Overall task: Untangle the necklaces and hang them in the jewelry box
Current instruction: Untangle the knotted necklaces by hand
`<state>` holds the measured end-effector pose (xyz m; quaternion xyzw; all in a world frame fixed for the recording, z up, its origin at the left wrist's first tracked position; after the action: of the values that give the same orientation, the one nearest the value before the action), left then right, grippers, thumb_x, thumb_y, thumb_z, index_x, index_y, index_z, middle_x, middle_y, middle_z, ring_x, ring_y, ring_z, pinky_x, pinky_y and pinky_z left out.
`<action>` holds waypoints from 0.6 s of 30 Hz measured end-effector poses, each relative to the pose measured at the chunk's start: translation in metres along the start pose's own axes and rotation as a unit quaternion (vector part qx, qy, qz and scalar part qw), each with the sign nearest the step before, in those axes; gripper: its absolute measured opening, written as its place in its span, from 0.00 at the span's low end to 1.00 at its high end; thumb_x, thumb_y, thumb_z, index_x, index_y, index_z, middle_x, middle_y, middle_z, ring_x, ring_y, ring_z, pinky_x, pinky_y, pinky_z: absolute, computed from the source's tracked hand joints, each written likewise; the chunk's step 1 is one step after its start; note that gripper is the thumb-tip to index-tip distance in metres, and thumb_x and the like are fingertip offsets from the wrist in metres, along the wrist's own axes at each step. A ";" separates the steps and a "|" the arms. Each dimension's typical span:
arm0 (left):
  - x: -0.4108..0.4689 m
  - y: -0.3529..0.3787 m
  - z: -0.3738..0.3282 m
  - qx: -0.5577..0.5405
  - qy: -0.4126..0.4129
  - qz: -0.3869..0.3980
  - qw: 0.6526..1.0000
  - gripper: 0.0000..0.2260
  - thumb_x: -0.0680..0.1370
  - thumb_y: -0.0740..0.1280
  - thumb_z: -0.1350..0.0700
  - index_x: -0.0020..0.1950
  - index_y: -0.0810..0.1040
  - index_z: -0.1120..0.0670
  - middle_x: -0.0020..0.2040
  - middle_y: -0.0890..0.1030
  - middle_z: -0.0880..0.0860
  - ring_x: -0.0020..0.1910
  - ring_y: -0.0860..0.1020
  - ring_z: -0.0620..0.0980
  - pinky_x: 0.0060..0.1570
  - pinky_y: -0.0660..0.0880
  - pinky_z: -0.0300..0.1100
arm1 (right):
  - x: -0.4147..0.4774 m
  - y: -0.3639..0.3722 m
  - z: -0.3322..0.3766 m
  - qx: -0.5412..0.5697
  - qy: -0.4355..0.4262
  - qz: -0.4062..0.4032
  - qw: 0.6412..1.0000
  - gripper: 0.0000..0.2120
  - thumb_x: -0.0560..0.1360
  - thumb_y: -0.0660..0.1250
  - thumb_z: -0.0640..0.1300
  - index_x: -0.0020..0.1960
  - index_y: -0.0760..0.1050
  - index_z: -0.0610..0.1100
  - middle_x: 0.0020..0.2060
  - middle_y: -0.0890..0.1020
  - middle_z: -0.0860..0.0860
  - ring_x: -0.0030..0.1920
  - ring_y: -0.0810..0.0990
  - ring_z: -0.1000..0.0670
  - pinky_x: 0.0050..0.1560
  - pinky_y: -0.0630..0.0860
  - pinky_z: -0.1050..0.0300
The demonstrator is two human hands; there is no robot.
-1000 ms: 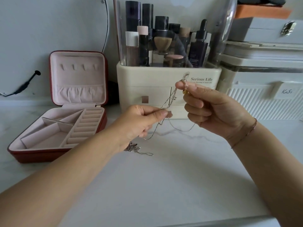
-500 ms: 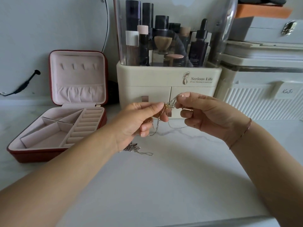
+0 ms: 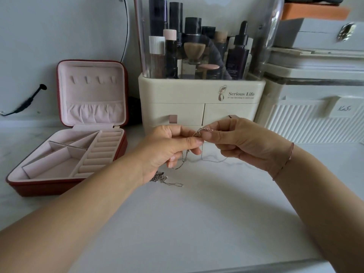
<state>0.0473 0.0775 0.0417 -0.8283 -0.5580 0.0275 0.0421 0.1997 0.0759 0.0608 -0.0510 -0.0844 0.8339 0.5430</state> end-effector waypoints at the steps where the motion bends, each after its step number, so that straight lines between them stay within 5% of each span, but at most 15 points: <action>1: 0.000 0.000 0.000 0.002 0.001 -0.002 1.000 0.05 0.72 0.71 0.58 0.46 0.81 0.55 0.35 0.83 0.52 0.22 0.60 0.43 0.21 0.60 0.33 | 0.000 -0.001 0.000 -0.017 -0.004 -0.010 1.000 0.11 0.65 0.74 0.45 0.45 0.82 0.40 0.25 0.61 0.51 0.27 0.55 0.53 0.27 0.54 0.62; 5: 0.000 0.000 -0.001 0.001 0.007 0.004 1.000 0.04 0.76 0.68 0.57 0.46 0.82 0.54 0.44 0.85 0.54 0.22 0.61 0.44 0.22 0.62 0.34 | 0.001 -0.005 -0.001 -0.092 -0.012 -0.056 0.994 0.13 0.64 0.75 0.47 0.45 0.83 0.40 0.28 0.63 0.47 0.28 0.57 0.54 0.28 0.56 0.62; 8: 0.000 -0.001 -0.002 -0.005 0.012 -0.005 1.000 0.05 0.76 0.67 0.55 0.47 0.82 0.55 0.46 0.85 0.55 0.22 0.61 0.44 0.22 0.63 0.34 | 0.000 -0.009 -0.002 -0.101 -0.006 -0.075 0.992 0.09 0.70 0.73 0.42 0.45 0.82 0.37 0.22 0.63 0.55 0.24 0.58 0.56 0.28 0.57 0.64; 14: 0.003 -0.003 0.000 -0.038 0.008 -0.019 0.999 0.03 0.76 0.67 0.58 0.45 0.81 0.55 0.39 0.83 0.51 0.21 0.61 0.43 0.21 0.60 0.34 | 0.000 -0.006 -0.002 -0.050 0.008 -0.070 0.996 0.06 0.72 0.70 0.39 0.36 0.79 0.43 0.24 0.61 0.53 0.25 0.57 0.55 0.28 0.53 0.61; 18: 0.006 -0.006 0.001 -0.104 0.003 -0.028 0.994 0.06 0.77 0.66 0.60 0.40 0.78 0.53 0.30 0.71 0.48 0.20 0.59 0.41 0.19 0.54 0.33 | -0.001 -0.008 -0.002 0.010 0.020 -0.052 0.998 0.09 0.71 0.69 0.40 0.33 0.76 0.46 0.32 0.57 0.49 0.31 0.53 0.51 0.30 0.50 0.60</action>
<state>0.0438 0.0854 0.0418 -0.8123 -0.5807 -0.0342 -0.0416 0.2077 0.0778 0.0599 -0.0576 -0.0673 0.8039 0.5881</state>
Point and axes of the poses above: each hand's wrist, its own x-axis towards the middle knuckle, its own y-axis out of the palm, z = x × y, the point moved 5 cm from there along x, towards the middle knuckle
